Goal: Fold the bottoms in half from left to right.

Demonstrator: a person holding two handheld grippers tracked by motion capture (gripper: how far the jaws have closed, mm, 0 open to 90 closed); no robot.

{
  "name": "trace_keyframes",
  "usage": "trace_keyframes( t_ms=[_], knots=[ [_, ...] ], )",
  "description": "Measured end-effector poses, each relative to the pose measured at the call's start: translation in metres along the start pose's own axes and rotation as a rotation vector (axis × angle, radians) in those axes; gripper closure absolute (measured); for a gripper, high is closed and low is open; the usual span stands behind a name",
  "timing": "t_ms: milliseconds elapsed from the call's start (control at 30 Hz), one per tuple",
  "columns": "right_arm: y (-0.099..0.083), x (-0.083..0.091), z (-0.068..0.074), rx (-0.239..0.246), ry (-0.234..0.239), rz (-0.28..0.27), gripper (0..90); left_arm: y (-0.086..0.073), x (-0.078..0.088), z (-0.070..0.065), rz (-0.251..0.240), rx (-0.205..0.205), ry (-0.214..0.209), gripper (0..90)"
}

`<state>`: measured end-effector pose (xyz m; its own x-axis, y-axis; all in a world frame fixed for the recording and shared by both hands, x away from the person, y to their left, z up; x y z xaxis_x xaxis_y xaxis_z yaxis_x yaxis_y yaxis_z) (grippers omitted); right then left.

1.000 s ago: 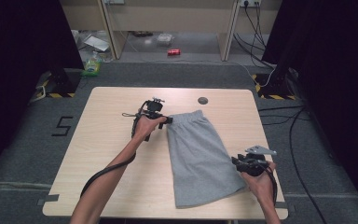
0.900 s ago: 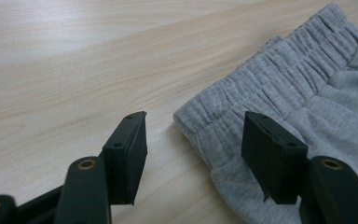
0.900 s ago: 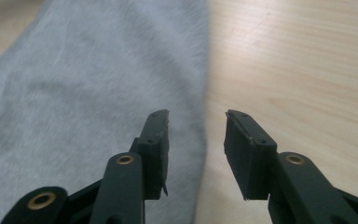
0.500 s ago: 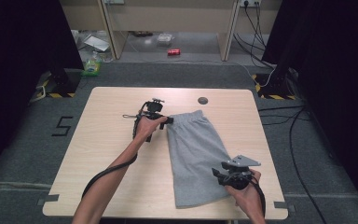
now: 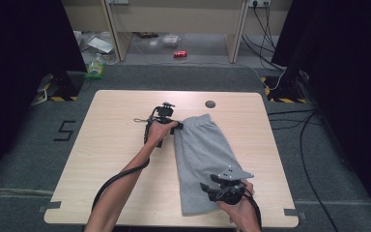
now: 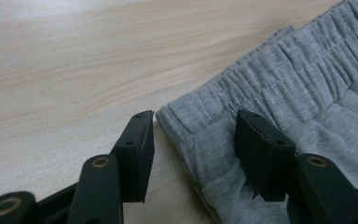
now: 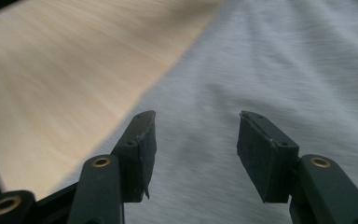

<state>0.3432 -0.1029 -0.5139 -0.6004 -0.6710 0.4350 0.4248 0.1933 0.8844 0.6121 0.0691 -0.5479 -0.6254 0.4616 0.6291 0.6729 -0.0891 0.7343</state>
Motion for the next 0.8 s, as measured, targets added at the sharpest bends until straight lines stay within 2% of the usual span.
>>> trace_keyframes(
  t_ms=[133, 200, 233, 267, 300, 400, 433, 467, 567, 733, 767, 800],
  knots=[
    [-0.003, -0.005, 0.015, 0.010, 0.026, 0.006, 45.3, 0.001, -0.001, -0.004, -0.002, -0.010, 0.001, 52.9],
    [-0.009, -0.012, 0.032, 0.021, 0.060, 0.025, 43.8, 0.002, -0.001, -0.005, -0.005, -0.019, 0.002, 60.4],
    [-0.009, -0.012, 0.032, 0.021, 0.060, 0.025, 43.8, 0.002, -0.001, -0.006, -0.010, -0.018, 0.003, 60.4],
    [-0.011, -0.014, 0.038, 0.020, 0.072, 0.031, 43.7, 0.003, -0.002, -0.006, -0.017, -0.018, 0.005, 62.5],
    [-0.017, -0.018, 0.049, 0.036, 0.094, 0.051, 43.1, 0.004, -0.003, -0.007, -0.027, -0.025, 0.008, 66.0],
    [-0.025, -0.023, 0.063, 0.050, 0.132, 0.081, 43.0, 0.005, -0.004, -0.008, -0.035, -0.041, 0.015, 68.9],
    [-0.025, -0.023, 0.063, 0.050, 0.132, 0.081, 43.0, 0.005, -0.005, -0.009, -0.036, -0.050, 0.019, 68.9],
    [-0.030, -0.028, 0.071, 0.068, 0.141, 0.097, 43.0, 0.006, -0.006, -0.009, -0.040, -0.056, 0.023, 69.3],
    [-0.037, -0.032, 0.075, 0.103, 0.141, 0.130, 43.2, 0.008, -0.007, -0.009, -0.037, -0.061, 0.021, 69.3],
    [-0.043, -0.035, 0.079, 0.128, 0.140, 0.158, 43.9, 0.008, -0.007, -0.008, -0.040, -0.059, 0.016, 69.3],
    [-0.047, -0.037, 0.080, 0.162, 0.133, 0.168, 46.9, 0.008, -0.007, -0.008, -0.041, -0.062, 0.016, 69.3],
    [-0.047, -0.037, 0.080, 0.175, 0.128, 0.174, 48.8, 0.008, -0.008, -0.008, -0.043, -0.062, 0.017, 69.3]
  ],
)
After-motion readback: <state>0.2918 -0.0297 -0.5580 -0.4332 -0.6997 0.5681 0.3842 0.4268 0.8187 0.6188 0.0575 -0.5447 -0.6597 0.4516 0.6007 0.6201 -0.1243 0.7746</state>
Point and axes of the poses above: each handheld gripper's, and its own axes: x roughly backward along the jaws, y roughly out of its top, z roughly to its left, the point moved 7 cm from there along -x, roughly forward along the jaws, and after that the axes turned 11 degrees about -z, right-handed, at the moved point
